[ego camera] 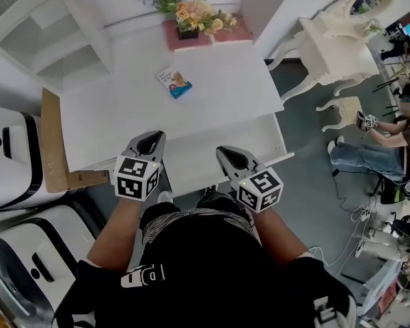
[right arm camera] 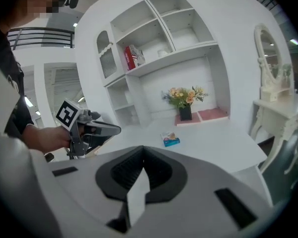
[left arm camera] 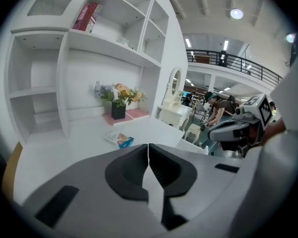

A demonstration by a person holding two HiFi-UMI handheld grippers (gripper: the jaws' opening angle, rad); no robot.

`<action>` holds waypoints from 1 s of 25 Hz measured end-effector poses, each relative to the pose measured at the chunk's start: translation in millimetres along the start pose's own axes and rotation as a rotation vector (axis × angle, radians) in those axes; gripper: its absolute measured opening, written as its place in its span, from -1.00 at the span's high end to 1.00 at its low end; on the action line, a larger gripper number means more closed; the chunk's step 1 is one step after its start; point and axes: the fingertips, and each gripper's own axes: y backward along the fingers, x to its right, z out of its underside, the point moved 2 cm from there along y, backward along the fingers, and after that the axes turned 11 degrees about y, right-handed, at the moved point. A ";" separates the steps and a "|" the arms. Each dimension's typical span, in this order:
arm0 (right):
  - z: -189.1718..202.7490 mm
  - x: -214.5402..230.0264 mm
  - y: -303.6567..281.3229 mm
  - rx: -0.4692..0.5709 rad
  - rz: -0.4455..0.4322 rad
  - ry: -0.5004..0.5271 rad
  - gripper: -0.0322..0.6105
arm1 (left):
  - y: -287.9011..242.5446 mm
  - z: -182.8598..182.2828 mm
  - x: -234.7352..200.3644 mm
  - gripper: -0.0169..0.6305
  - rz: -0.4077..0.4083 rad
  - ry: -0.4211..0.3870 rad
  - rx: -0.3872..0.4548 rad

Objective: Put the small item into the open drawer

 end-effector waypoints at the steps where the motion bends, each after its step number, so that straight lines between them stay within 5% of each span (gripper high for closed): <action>1: 0.2 8.7 -1.0 0.003 -0.012 -0.001 0.87 | -8.5 -2.1 -0.6 0.90 -0.024 0.002 0.001; 8: 12.2 57.8 -1.8 0.000 -0.099 -0.017 0.87 | -69.4 -12.5 -7.2 0.61 -0.184 0.048 -0.023; 13: 24.2 83.3 -1.5 -0.011 -0.163 -0.023 0.87 | -115.3 -15.5 -23.6 0.28 -0.304 0.180 -0.011; 17: 32.1 108.9 7.0 -0.015 -0.172 -0.052 0.87 | -150.2 -19.4 -36.4 0.12 -0.410 0.241 0.018; 25: 43.2 147.2 10.9 -0.037 -0.158 -0.073 0.87 | -225.4 -6.7 -75.7 -0.06 -0.506 0.354 -0.083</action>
